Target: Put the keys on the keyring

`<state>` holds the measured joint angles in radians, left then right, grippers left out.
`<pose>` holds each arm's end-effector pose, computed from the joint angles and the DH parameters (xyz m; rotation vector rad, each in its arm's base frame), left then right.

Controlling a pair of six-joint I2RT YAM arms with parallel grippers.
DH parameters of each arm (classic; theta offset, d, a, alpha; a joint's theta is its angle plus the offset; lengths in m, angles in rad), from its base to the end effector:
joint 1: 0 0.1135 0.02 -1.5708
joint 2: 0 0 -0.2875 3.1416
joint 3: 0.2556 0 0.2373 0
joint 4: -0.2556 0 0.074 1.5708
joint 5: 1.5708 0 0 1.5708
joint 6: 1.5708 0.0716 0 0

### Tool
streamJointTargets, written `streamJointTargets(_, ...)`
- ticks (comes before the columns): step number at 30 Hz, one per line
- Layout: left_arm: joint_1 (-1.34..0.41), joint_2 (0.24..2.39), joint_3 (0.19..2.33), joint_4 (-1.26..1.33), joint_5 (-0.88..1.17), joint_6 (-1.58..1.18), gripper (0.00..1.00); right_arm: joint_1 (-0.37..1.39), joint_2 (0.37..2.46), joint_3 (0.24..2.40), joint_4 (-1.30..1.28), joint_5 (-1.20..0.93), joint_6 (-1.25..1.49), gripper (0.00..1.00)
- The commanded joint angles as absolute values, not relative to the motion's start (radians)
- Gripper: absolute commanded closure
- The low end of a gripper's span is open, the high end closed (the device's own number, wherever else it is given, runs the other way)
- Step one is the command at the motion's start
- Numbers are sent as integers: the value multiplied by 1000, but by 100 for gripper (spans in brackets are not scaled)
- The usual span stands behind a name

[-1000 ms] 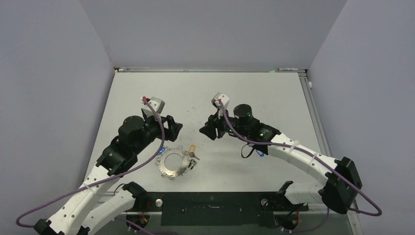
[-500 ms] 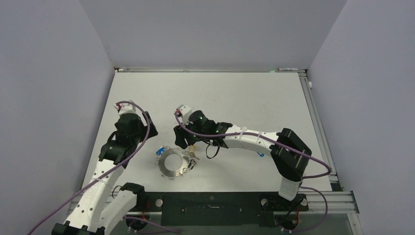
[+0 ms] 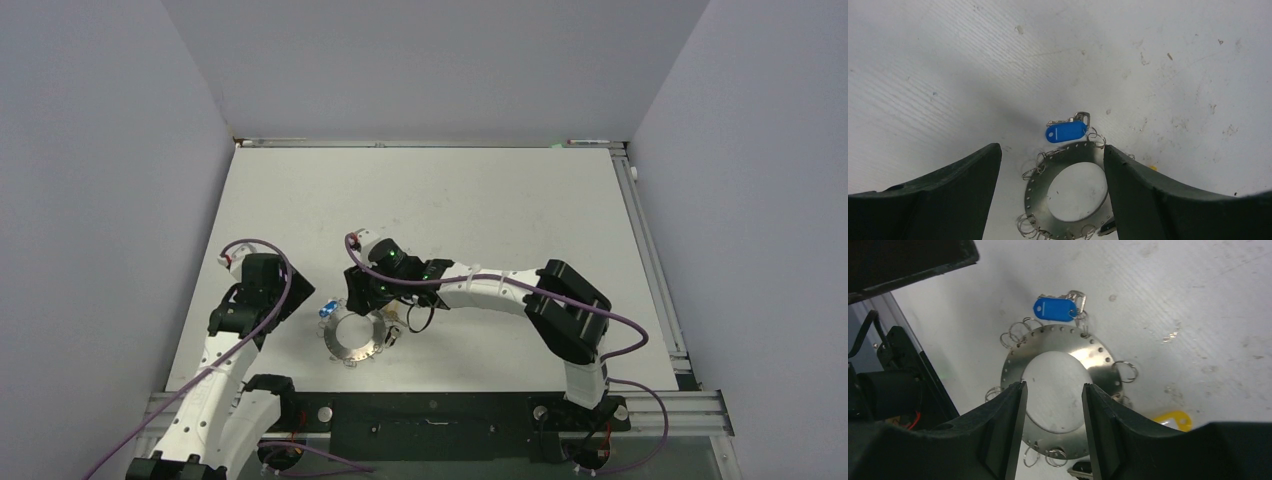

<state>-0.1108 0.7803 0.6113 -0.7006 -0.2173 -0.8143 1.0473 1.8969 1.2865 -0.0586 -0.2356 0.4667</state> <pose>0.1457 -0.0007 0.2263 -0.9233 2.2360 -0.1585 0.2091 0.3957 0.2143 -0.8337 2.3015 1.0228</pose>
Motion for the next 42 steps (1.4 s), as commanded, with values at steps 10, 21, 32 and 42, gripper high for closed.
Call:
streamJointTargets(10,-92,655,465,-606,-204,-1001,37,1091,1962,1133,172,-367,628,57)
streamJointTargets(21,-94,679,439,-514,-128,-942,43,934,1897,989,121,-334,535,61)
streamJointTargets(32,-184,718,430,-401,-72,-869,43,791,1796,1004,-71,-240,367,61)
streamJointTargets(42,-375,703,381,-263,-69,-770,45,782,1665,971,-64,-285,330,60)
